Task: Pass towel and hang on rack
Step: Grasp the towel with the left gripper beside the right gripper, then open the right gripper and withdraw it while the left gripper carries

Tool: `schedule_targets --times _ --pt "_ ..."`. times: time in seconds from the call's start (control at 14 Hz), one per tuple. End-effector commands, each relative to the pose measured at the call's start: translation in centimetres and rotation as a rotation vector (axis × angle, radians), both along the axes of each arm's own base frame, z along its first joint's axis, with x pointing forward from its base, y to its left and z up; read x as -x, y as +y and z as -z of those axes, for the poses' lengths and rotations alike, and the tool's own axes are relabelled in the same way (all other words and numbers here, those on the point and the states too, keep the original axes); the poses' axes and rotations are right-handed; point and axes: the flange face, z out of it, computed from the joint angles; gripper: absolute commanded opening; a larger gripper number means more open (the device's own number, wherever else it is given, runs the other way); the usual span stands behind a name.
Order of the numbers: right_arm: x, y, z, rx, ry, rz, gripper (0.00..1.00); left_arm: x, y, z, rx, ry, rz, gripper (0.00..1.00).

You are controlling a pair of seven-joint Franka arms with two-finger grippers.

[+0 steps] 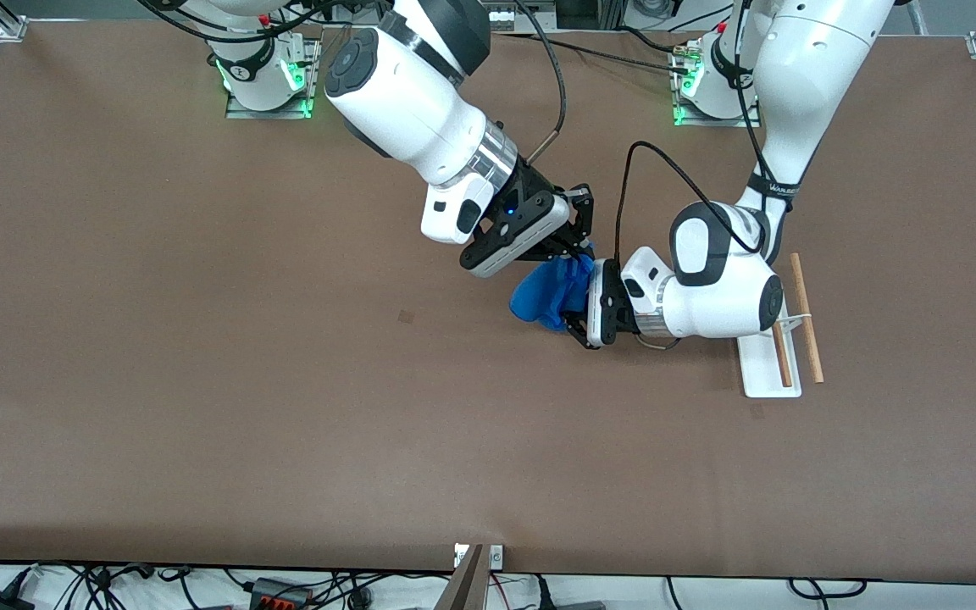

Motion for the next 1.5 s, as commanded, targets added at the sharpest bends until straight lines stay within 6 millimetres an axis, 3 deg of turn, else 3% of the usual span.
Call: schedule_targets --times 0.0,0.07,0.14,0.21,0.36,0.57,0.86,1.0,1.07,1.21,1.43 --pt "0.0 0.4 0.2 0.012 -0.026 -0.004 0.00 -0.4 0.1 -0.6 -0.010 0.011 -0.041 0.01" --pt "0.0 0.3 0.0 0.013 -0.034 -0.007 0.00 -0.6 0.6 -1.2 -0.033 0.007 -0.041 0.01" --pt "0.1 0.4 0.0 0.018 -0.032 -0.009 0.14 -0.7 1.0 -1.5 -0.056 0.013 -0.049 0.01" --pt "0.0 0.3 0.0 0.020 -0.024 -0.004 0.99 -0.7 1.2 -2.6 -0.083 0.012 -0.056 0.01" --pt "-0.1 -0.3 0.9 0.052 -0.003 -0.009 1.00 -0.7 2.1 -4.0 -0.142 0.032 -0.062 0.01" --pt "-0.3 -1.0 0.7 0.097 0.007 -0.015 1.00 -0.8 5.8 -7.7 -0.253 0.075 -0.086 0.01" --pt "-2.2 -5.8 0.1 0.381 -0.076 -0.004 1.00 0.8 9.6 -13.5 -0.540 0.158 -0.196 0.01" --pt "-2.3 -7.7 -0.5 0.526 -0.104 -0.003 1.00 0.9 12.3 -15.0 -0.629 0.236 -0.288 0.01" --pt "-2.8 -8.9 -0.3 0.564 -0.075 0.003 1.00 0.9 14.8 -14.9 -0.649 0.311 -0.341 0.01" --pt "-5.3 -13.7 0.3 0.620 -0.004 0.049 1.00 0.7 20.3 -14.4 -0.700 0.455 -0.548 0.01" --pt "-9.2 -22.9 2.0 0.688 0.152 0.154 1.00 1.5 20.9 -15.8 -0.877 0.614 -0.895 0.01"
